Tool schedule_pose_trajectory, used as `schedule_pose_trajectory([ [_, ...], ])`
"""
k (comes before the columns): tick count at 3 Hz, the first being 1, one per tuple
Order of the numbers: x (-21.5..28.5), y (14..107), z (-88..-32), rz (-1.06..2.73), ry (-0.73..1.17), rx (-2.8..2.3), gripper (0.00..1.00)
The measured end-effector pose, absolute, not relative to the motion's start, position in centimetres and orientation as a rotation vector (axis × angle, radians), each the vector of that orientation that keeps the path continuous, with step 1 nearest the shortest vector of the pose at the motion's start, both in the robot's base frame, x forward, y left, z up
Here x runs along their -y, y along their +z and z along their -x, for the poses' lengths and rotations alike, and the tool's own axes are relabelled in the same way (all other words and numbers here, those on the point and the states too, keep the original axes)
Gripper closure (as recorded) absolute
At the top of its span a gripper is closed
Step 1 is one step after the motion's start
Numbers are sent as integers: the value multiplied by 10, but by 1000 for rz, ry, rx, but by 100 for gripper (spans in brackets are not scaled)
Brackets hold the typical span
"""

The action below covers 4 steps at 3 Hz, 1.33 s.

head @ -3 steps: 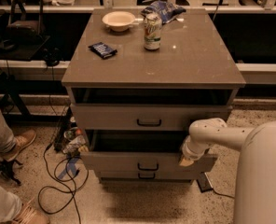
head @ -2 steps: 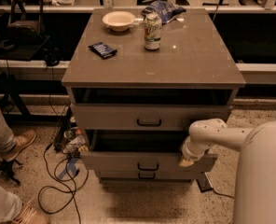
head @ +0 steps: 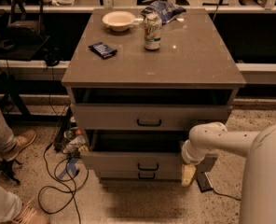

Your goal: Open middle drawer

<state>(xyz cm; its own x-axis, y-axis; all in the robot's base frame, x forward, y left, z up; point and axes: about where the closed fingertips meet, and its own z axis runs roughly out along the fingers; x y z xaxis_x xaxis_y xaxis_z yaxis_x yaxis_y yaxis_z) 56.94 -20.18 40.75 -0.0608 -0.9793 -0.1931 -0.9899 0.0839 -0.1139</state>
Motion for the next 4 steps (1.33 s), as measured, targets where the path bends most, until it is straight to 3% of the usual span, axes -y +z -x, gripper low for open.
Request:
schedule_pose_trajectory([
  [1, 200, 413, -558, 2007, 50, -2124, 18],
  [4, 216, 413, -534, 2020, 13, -2195, 89],
])
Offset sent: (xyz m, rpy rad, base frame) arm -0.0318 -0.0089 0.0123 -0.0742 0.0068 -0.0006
